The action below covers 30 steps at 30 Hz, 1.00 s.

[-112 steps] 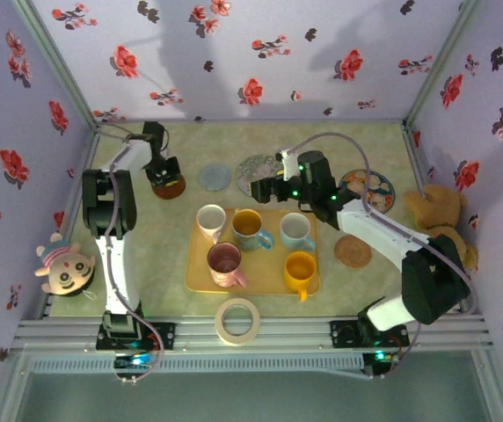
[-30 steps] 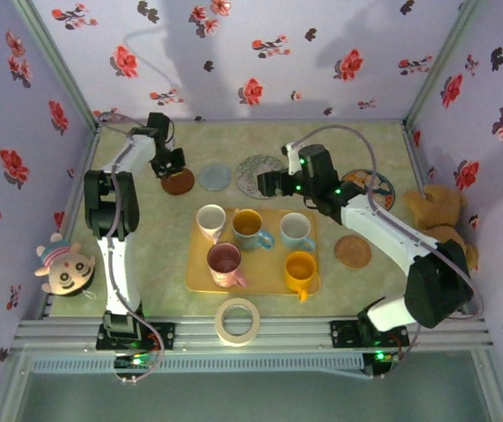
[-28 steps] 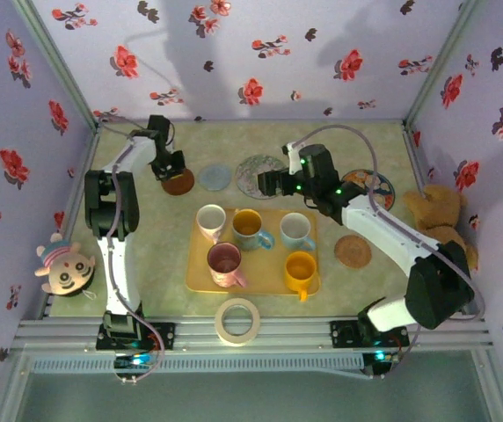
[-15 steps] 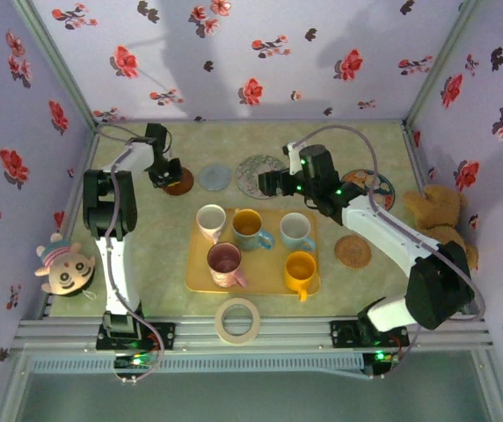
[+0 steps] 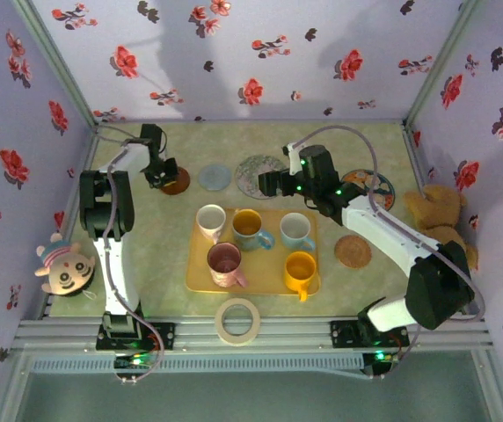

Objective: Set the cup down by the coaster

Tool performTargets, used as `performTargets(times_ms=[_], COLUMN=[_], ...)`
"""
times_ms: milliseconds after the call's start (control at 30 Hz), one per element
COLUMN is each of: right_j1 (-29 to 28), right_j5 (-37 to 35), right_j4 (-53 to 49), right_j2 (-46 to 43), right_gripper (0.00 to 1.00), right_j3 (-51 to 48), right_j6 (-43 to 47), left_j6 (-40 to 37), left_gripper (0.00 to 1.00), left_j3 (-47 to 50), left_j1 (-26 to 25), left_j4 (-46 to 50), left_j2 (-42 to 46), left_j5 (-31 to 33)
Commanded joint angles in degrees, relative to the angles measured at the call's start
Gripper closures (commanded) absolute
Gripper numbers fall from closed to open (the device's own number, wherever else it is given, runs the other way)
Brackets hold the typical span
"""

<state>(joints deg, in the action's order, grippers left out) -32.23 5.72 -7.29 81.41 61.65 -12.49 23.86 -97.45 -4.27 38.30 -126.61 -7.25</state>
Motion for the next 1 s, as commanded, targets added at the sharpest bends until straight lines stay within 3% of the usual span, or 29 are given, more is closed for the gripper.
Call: performTargets(times_ms=[0, 367, 500, 700, 967], right_j1=[0.32, 1.14, 2.69, 6.34, 11.52], right_j5=[-1.14, -3.56, -3.95, -5.32, -7.70], right_j4=[1.14, -4.57, -9.74, -16.02, -25.49], right_j2=[-1.63, -1.49, -0.78, 0.41, 3.09], right_gripper=[0.00, 0.01, 0.01, 0.01, 0.03], right_j3=[-0.74, 3.25, 6.72, 11.28, 16.95], right_j6=[-0.16, 2.02, 4.08, 4.30, 4.46], left_j6=[0.09, -1.94, -3.22, -5.30, -8.46], left_gripper=[1.00, 0.98, 0.89, 0.66, 0.42], left_j3=[1.71, 1.88, 0.25, -0.50, 3.31], left_j1=[1.02, -0.02, -0.94, -2.65, -4.09], left_j4=[1.47, 0.42, 1.25, -0.29, -3.95], left_j2=[0.36, 6.77, 11.68, 19.71, 28.49], left_j5=[0.52, -10.60, -11.38, -11.45, -17.61])
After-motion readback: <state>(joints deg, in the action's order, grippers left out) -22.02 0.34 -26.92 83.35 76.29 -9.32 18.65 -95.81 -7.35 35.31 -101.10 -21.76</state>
